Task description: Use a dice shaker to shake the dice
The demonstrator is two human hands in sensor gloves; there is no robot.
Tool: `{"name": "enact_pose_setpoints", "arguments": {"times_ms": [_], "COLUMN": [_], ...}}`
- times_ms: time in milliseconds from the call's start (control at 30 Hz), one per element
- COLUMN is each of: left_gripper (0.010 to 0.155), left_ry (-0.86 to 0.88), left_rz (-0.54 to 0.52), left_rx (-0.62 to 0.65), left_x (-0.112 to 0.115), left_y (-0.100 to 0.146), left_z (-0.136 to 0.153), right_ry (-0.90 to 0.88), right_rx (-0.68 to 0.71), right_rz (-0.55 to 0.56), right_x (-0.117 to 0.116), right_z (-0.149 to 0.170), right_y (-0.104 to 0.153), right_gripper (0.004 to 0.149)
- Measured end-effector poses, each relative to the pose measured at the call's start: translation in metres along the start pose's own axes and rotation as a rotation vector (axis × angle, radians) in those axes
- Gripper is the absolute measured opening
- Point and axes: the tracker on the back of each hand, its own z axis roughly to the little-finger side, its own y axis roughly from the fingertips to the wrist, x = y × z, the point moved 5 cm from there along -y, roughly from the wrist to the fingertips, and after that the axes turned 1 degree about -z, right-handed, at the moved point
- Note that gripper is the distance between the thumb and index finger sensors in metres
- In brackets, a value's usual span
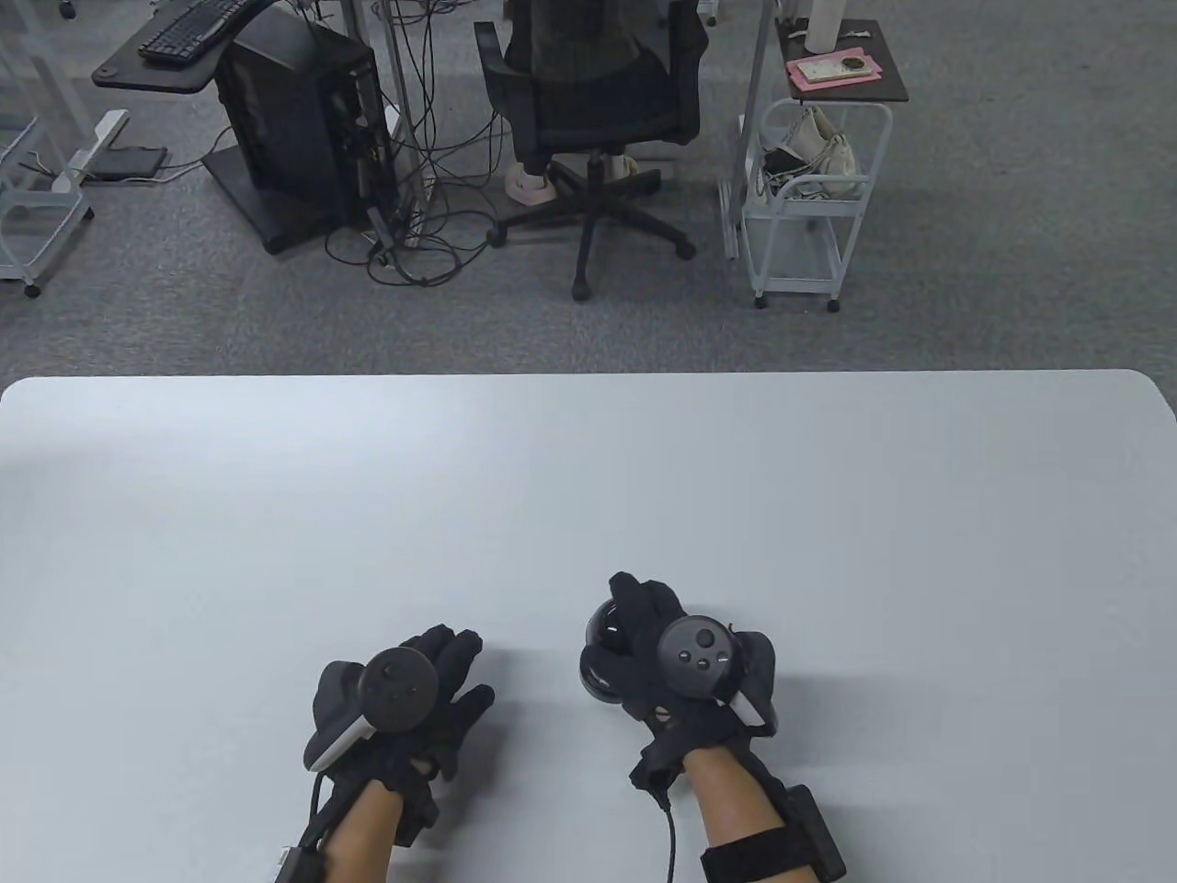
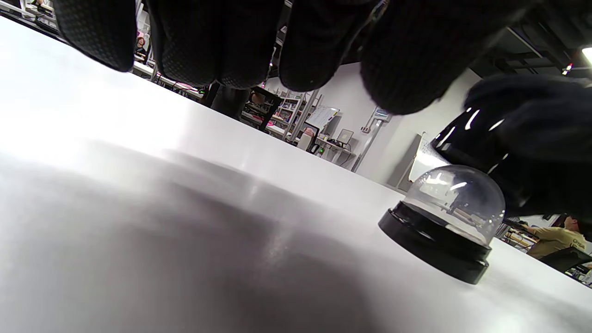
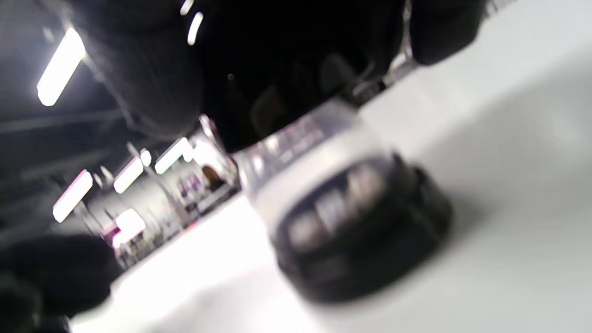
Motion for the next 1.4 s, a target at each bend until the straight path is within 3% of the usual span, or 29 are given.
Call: {"name": "enact_pose_setpoints", "arguments": {"times_ms": [67, 233, 433, 567, 900, 1167, 1400], "left_gripper": [0.066, 0.066, 0.066, 0.067, 0.067, 0.071, 0.076], "left_ry": [0.007, 0.024, 0.020, 0.018, 0.017, 0.015, -0.077], "left_rz": [-0.005, -0.024, -0.033, -0.013, 0.011, -0.032, -0.120], "left_rx": [0.000, -0.004, -0.014, -0.028, -0.040, -0.014, 0.040], "left_x": [-0.002, -0.006, -0.009, -0.007, -0.007, -0.018, -0.037], "left_y": [0.000, 0.002, 0.003, 0.003, 0.004, 0.008, 0.017], "left_z": [0.001, 0.003, 0.005, 0.007, 0.009, 0.004, -0.010], "right_ry": [0.011, 0.135, 0.186, 0.248, 0.336, 0.371, 0.452], "right_rx": [-0.006, -0.048, -0.216, -0.306, -0.332, -0.156, 0.054], "right_rz": [0.066, 0.117, -0.015, -0.080, -0.178, -0.070, 0.067], "right_x": [0.024, 0.058, 0.042, 0.030, 0.021, 0.048, 0.072], "right_z": [0.003, 0.035, 0.090, 0.111, 0.107, 0.071, 0.039], "right_y": [0.002, 0.012, 0.017, 0.015, 0.016, 0.021, 0.042], "right_gripper": [0.079, 0.077, 0.076, 0.076, 0.076, 0.072, 0.068]}}
